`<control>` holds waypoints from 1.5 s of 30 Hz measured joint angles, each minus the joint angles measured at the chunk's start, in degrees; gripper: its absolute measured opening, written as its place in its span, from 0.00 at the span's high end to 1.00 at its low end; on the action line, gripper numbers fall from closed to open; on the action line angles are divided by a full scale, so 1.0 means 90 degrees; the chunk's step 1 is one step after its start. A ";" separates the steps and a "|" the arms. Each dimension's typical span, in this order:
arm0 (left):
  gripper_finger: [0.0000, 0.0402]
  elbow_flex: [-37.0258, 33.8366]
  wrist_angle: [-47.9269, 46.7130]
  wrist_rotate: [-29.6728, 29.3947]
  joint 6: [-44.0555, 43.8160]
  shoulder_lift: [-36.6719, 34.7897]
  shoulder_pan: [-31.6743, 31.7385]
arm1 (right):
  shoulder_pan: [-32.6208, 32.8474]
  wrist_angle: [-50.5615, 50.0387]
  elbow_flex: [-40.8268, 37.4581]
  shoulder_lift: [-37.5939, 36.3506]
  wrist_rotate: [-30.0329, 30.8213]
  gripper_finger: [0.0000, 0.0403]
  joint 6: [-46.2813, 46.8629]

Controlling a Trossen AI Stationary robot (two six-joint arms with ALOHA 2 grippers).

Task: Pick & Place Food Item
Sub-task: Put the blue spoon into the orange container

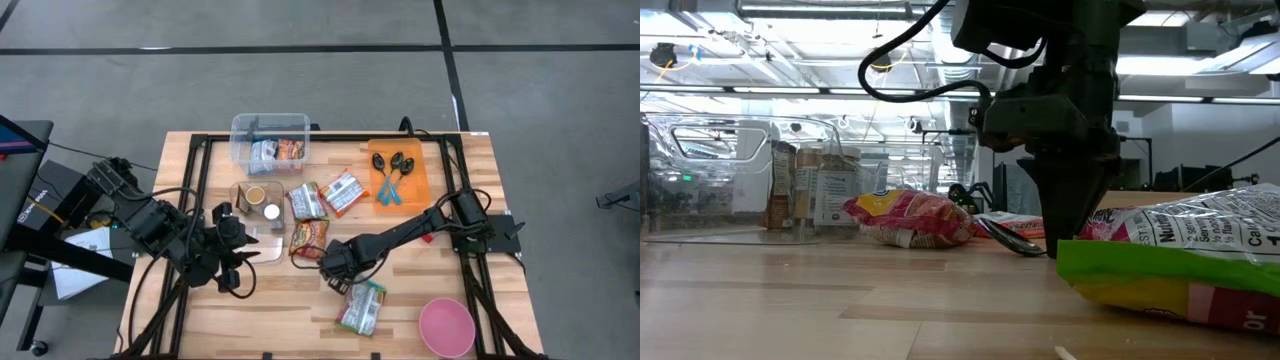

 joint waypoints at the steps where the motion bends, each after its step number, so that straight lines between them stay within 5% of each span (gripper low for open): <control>1: 0.72 0.0000 0.0000 0.0000 0.0001 0.0000 0.0000 | 0.0000 0.0002 0.0000 0.0000 -0.0003 0.97 0.0027; 17: 0.72 0.0000 -0.0010 0.0000 0.0002 0.0000 0.0000 | 0.0013 -0.0091 -0.0039 -0.0522 -0.0063 0.99 0.0449; 31: 0.72 0.0000 -0.0013 -0.0267 0.0002 0.0000 0.0000 | -0.0556 -0.1363 -0.0015 -0.2075 0.2311 1.00 0.2106; 45: 0.72 0.0000 0.0002 -0.0381 -0.0046 0.0000 0.0000 | -0.1506 -0.2539 -0.0012 -0.2918 0.3112 1.00 0.2800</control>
